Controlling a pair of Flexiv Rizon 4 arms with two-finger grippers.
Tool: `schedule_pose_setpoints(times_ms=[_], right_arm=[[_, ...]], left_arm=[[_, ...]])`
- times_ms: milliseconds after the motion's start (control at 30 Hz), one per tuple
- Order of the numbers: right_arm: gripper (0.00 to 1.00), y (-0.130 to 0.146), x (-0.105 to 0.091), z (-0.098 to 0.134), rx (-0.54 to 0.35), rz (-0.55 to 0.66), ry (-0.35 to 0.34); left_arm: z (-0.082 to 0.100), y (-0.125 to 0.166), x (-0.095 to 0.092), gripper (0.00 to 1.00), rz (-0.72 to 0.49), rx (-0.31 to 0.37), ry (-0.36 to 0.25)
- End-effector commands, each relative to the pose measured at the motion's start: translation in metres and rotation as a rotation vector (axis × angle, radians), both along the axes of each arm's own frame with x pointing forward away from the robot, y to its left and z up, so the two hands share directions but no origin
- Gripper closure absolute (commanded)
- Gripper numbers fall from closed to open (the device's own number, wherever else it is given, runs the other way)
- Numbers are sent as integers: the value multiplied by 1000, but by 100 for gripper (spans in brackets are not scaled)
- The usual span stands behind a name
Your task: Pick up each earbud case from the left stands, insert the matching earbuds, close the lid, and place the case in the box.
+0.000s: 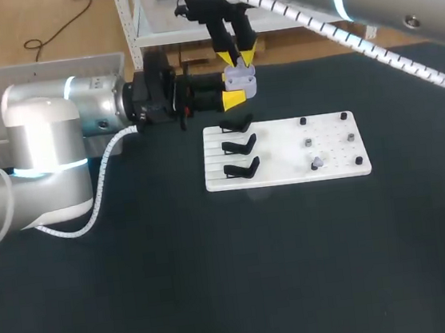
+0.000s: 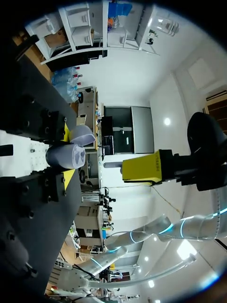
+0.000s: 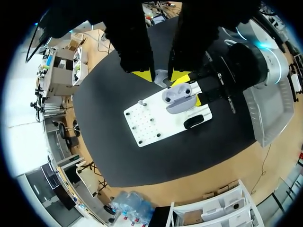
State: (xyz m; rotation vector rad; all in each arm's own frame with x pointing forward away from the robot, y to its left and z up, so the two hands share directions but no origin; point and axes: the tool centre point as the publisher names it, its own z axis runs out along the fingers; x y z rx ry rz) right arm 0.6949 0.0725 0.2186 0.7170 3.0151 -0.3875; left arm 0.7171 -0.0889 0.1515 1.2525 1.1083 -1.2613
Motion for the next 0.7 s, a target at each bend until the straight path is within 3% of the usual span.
schedule_pose_setpoints(times_ms=[33,700], right_arm=[[100,2,7,-5,-9,-23,40],[100,2,16,-16,-16,-59,71]], left_arm=[[-1,0,-2,100,6,-1,-3],[-1,0,-2,100,6,-1,-3]])
